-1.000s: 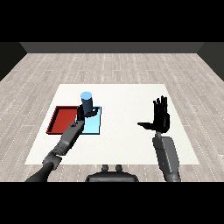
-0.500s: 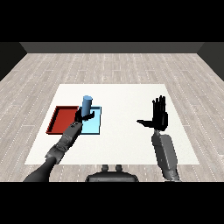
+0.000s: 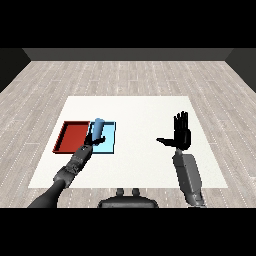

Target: Pick the blue can and put it in the blue box

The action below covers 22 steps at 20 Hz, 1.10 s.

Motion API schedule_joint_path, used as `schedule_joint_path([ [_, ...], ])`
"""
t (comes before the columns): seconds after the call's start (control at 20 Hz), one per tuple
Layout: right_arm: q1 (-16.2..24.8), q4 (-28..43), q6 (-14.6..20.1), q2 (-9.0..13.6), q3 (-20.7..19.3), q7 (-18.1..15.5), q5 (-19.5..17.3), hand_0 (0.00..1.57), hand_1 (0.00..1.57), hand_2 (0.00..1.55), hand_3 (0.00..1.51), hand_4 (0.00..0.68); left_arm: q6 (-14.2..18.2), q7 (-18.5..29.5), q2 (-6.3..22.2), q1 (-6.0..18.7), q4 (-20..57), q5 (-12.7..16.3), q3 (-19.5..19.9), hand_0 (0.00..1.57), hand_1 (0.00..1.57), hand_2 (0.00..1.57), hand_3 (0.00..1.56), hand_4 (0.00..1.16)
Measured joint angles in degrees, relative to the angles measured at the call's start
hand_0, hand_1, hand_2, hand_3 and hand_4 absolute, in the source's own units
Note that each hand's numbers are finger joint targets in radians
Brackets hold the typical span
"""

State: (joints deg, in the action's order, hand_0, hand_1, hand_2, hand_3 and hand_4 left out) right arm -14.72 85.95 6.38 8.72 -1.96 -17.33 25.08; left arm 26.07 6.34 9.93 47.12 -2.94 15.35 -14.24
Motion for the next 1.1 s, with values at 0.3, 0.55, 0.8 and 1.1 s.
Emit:
schedule_joint_path([
  [0.3,0.14,-1.20,-1.91,-0.19,-0.75,-1.22,0.90,0.00,0.00,0.00,0.00,0.000,2.20,0.29,-0.49,0.79,0.70,-3.26,-2.29,0.00,0.00,0.00,0.00,0.00],
  [0.55,-1.59,-1.63,-1.57,-1.29,-0.55,-1.29,0.88,0.00,0.00,0.00,0.00,0.000,8.84,4.26,-0.84,0.06,-0.29,-2.07,-0.14,0.00,0.00,0.00,0.00,0.00],
  [0.8,-0.46,-1.33,-2.53,-1.87,-0.14,-2.10,0.93,0.00,0.00,0.00,0.00,0.000,13.22,11.95,-0.42,-0.52,-4.18,0.48,3.45,0.00,0.00,0.00,0.00,0.00],
  [1.1,0.71,0.56,-3.63,-1.20,0.45,-1.74,0.79,0.00,0.00,0.00,0.00,0.000,6.01,25.76,-1.43,-1.71,-15.58,4.11,7.20,0.00,0.00,0.00,0.00,0.00],
])
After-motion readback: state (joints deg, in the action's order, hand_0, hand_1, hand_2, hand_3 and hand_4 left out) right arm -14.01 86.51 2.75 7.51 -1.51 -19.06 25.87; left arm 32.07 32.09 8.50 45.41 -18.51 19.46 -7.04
